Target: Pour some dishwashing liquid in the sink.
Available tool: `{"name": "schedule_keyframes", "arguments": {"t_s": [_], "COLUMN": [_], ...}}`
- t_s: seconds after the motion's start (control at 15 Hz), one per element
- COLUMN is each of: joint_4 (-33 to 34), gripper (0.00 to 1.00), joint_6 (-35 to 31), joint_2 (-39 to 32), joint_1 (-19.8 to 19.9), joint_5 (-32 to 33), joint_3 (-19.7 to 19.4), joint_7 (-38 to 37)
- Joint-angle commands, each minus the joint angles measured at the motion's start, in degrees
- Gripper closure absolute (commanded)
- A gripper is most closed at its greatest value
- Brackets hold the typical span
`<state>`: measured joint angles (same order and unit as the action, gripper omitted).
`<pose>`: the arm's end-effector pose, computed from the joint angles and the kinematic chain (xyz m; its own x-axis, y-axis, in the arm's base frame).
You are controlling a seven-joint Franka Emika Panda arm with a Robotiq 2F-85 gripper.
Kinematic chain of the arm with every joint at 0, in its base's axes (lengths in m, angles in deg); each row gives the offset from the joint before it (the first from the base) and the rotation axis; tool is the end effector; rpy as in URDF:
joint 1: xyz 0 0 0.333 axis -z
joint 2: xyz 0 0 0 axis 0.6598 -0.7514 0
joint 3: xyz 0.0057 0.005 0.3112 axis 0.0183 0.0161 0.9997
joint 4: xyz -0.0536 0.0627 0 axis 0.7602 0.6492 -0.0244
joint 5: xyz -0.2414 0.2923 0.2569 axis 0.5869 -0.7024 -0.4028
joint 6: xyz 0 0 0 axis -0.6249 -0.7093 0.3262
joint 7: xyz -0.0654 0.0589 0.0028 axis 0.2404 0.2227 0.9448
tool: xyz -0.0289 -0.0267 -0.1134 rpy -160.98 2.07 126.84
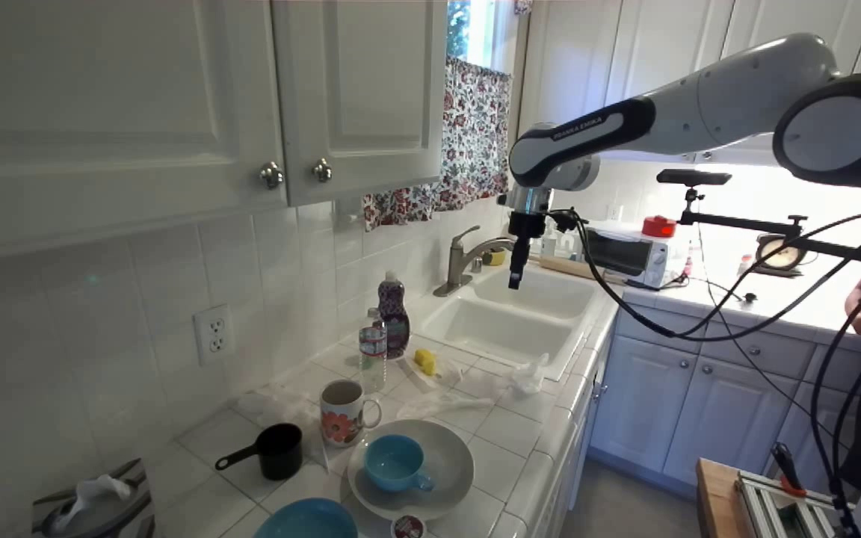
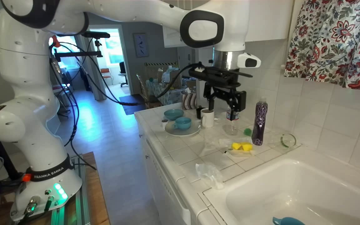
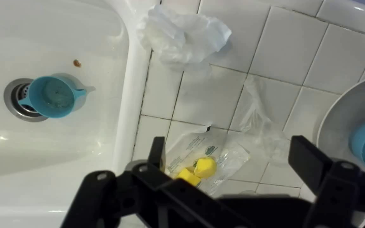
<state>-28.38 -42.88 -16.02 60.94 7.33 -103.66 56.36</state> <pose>0.5991 -0.3693 0.3959 0.9916 0.1150 0.0591 0.1210 -0.9865 -0.1104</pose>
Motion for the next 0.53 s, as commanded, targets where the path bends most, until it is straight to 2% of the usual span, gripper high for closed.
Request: {"name": "schedule_keyframes", "arguments": {"t_s": [0.0, 0.2, 0.33, 0.4, 0.47], "joint_4": [12.1, 20.9, 26.3, 18.5, 19.7], "gripper": [0.00, 0.00, 0.00, 0.00, 0.00], "joint_6": [7.3, 15.6, 20.1, 15.1, 15.7], "joint_2": [-7.8, -13.5, -16.9, -12.0, -13.0], "joint_1": [3.9, 6.5, 7.8, 6.6, 6.9], "joint_5": [-0.9, -0.7, -1.4, 0.4, 0.5], "joint_3": [2.5, 4.2, 5.1, 4.7, 4.9], "joint_7": [6.6, 10.9, 10.0, 8.8, 8.8]}}
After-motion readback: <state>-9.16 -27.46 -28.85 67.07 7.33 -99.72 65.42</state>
